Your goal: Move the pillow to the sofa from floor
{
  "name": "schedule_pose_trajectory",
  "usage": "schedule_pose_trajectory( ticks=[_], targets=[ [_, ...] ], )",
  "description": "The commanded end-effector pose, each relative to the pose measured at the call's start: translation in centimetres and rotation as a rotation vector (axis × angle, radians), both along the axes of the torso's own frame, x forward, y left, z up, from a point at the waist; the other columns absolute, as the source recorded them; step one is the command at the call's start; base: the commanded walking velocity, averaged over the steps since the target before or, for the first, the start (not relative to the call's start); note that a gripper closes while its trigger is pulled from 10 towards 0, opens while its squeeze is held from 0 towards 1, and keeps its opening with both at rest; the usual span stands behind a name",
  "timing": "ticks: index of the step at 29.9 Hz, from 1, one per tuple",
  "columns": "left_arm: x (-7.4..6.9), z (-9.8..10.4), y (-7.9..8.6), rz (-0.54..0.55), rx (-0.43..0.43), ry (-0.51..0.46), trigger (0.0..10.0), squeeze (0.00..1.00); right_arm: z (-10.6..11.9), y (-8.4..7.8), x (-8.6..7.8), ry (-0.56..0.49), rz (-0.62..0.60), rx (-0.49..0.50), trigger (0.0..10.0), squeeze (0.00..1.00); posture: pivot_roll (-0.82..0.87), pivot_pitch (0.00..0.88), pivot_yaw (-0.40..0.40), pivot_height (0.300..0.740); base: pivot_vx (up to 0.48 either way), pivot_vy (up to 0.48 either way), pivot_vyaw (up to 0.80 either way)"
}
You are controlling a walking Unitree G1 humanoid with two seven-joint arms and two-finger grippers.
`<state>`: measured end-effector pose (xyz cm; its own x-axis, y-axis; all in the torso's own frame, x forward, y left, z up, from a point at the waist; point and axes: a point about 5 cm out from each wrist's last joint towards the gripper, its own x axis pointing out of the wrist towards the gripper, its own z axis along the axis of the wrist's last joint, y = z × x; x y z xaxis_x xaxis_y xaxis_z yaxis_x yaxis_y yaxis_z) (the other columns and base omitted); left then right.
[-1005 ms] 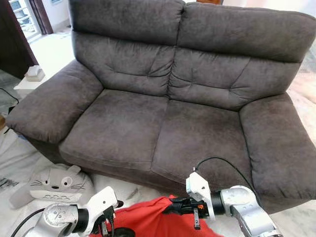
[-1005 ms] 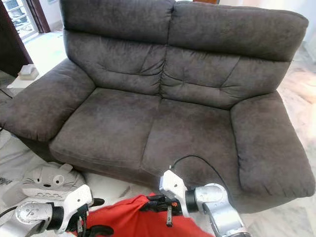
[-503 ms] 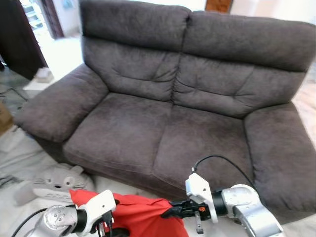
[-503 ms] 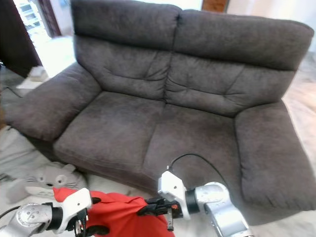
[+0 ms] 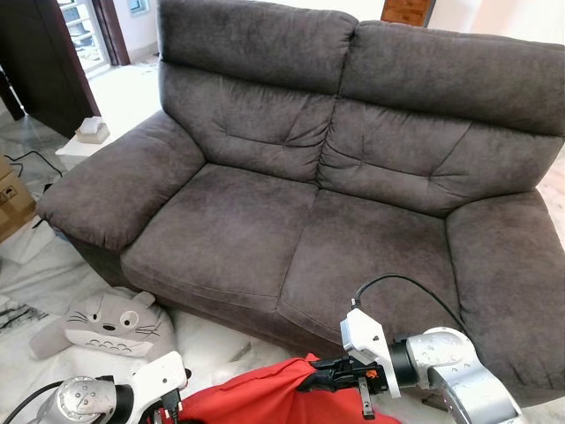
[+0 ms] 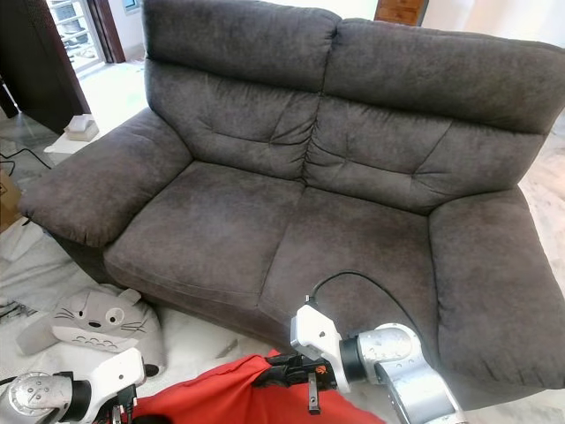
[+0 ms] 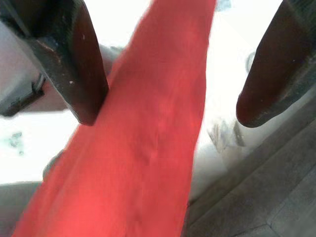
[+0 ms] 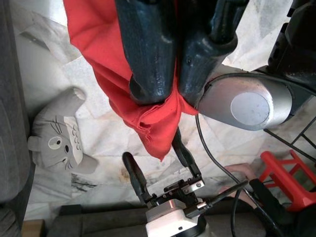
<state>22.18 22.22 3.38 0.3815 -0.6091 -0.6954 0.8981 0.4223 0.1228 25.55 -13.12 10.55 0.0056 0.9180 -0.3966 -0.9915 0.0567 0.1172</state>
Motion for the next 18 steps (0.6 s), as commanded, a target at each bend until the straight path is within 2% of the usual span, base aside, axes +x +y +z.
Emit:
schedule_pose_trajectory(
  ticks=[1, 10, 14, 18],
  targets=[
    [-1.0, -0.9, 0.6, -0.021, 0.038, 0.052, 10.0, 0.0, 2.2, 0.5, 0.2, -0.072, 0.042, 0.086, 10.0, 0.0, 0.16, 0.096, -0.038, 0.74, 0.0, 0.0, 0.0],
    [-2.1, -2.5, 1.1, -0.044, 0.094, 0.082, 10.0, 0.0, 2.5, 0.4, 0.0, -0.076, 0.051, 0.081, 10.0, 0.0, 0.16, 0.085, -0.039, 0.74, 0.0, 0.0, 0.0],
    [-2.4, -3.0, 1.9, -0.052, 0.165, 0.059, 10.0, 0.0, 2.5, 0.3, 0.0, -0.074, 0.056, 0.076, 10.0, 0.0, 0.15, 0.077, -0.04, 0.74, 0.0, 0.0, 0.0],
    [-2.4, -3.0, 2.6, -0.024, 0.184, 0.033, 10.0, 0.0, 2.4, 0.3, -0.1, -0.071, 0.058, 0.076, 10.0, 0.0, 0.15, 0.077, -0.04, 0.74, 0.0, 0.0, 0.0]
  ],
)
